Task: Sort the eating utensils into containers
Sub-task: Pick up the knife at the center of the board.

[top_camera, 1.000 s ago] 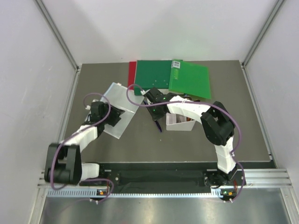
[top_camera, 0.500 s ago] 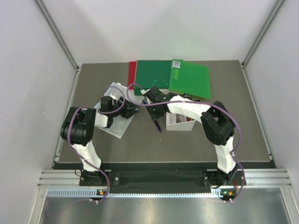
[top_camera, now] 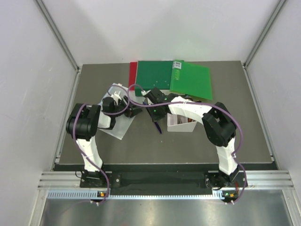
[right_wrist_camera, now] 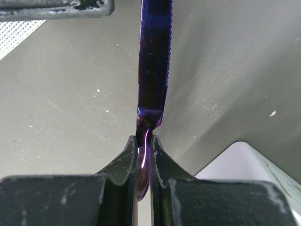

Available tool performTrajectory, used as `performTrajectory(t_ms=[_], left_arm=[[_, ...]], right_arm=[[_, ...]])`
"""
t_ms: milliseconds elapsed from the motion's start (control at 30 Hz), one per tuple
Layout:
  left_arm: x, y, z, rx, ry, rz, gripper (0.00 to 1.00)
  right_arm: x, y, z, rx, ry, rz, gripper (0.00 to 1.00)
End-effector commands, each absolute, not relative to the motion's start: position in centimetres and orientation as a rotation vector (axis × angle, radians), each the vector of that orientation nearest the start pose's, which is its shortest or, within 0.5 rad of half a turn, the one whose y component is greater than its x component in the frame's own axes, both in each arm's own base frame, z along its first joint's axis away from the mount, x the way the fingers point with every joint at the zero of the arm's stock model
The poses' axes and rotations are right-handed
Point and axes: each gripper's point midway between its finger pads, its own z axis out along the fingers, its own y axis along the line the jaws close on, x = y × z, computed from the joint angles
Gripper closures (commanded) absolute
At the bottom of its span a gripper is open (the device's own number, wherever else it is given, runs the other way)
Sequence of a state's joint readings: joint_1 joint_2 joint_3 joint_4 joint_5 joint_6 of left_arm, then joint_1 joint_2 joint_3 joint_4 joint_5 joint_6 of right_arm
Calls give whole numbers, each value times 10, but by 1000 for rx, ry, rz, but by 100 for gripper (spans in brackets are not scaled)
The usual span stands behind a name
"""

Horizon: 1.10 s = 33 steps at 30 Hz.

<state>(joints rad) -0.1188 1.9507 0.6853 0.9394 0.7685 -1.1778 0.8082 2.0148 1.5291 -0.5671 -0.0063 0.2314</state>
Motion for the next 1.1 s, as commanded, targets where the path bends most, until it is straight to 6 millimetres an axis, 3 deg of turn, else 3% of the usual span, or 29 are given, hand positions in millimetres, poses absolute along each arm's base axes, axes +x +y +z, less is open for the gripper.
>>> performTrajectory(t_ms=[0, 433, 767, 900, 1033, 1067], left_arm=[[391, -202, 79, -405, 2040, -1564, 46], [383, -221, 62, -359, 2112, -1553, 46], [390, -246, 55, -323, 2123, -1538, 48], [392, -254, 52, -316, 2128, -1541, 55], [390, -257, 49, -310, 2136, -1534, 79], [390, -256, 50, -307, 2134, -1532, 93]], right_arm=[[323, 354, 76, -726, 2496, 435, 100], [321, 354, 69, -735, 2510, 435, 100], [323, 355, 70, -746, 2509, 435, 100], [322, 356, 68, -751, 2516, 433, 100], [323, 357, 68, -749, 2517, 435, 100], [323, 357, 68, -753, 2518, 437, 100]])
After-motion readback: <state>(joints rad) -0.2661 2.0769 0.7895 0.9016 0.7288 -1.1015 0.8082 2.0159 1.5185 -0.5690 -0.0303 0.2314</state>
